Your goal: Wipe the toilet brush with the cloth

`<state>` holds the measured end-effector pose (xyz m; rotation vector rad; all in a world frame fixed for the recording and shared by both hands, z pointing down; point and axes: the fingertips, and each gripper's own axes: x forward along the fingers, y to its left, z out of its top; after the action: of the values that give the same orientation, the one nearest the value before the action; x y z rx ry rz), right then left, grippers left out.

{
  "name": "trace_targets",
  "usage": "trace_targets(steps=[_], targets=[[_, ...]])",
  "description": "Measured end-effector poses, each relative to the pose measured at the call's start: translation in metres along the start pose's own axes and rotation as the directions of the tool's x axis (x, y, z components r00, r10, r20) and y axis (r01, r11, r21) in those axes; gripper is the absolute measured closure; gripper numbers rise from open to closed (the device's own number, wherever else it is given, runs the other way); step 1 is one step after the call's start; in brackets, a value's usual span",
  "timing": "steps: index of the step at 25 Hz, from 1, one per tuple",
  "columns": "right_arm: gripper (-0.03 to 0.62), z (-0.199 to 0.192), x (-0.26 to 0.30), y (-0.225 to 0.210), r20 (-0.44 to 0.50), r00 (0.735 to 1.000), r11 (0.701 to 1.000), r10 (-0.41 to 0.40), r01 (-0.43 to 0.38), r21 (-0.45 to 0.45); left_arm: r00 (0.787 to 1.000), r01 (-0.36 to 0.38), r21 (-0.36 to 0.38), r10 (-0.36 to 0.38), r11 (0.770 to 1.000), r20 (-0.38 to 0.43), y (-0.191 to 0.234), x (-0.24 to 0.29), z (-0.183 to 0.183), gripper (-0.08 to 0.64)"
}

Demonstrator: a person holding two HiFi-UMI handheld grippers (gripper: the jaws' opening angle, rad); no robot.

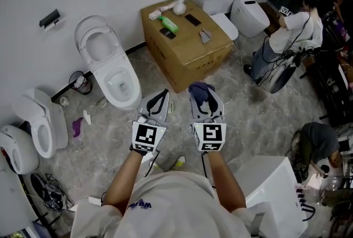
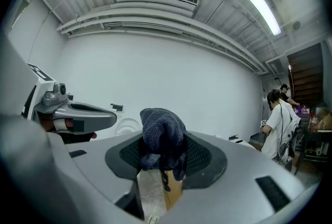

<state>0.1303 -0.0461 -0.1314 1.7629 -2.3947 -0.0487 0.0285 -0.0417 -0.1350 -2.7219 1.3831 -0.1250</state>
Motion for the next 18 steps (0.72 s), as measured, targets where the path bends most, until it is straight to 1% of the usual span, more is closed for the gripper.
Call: trace_targets(steps=[3, 6, 18], targets=[[0.411, 0.001, 0.002, 0.001, 0.002, 1.0, 1.0, 0.004, -0.004, 0.002, 1.0, -0.007, -0.002, 0.007, 1.0, 0.006, 0.002, 0.0, 0.001, 0.558], [0.411, 0.002, 0.003, 0.004, -0.001, 1.0, 1.0, 0.014, -0.014, 0.0, 1.0, -0.01, 0.001, 0.01, 1.0, -0.008, 0.005, -0.001, 0.001, 0.558], [0.41, 0.001, 0.007, 0.014, -0.002, 0.999, 0.999, 0.04, -0.04, -0.002, 1.0, -0.015, 0.003, 0.015, 1.0, -0.019, 0.012, -0.003, -0.004, 0.558]])
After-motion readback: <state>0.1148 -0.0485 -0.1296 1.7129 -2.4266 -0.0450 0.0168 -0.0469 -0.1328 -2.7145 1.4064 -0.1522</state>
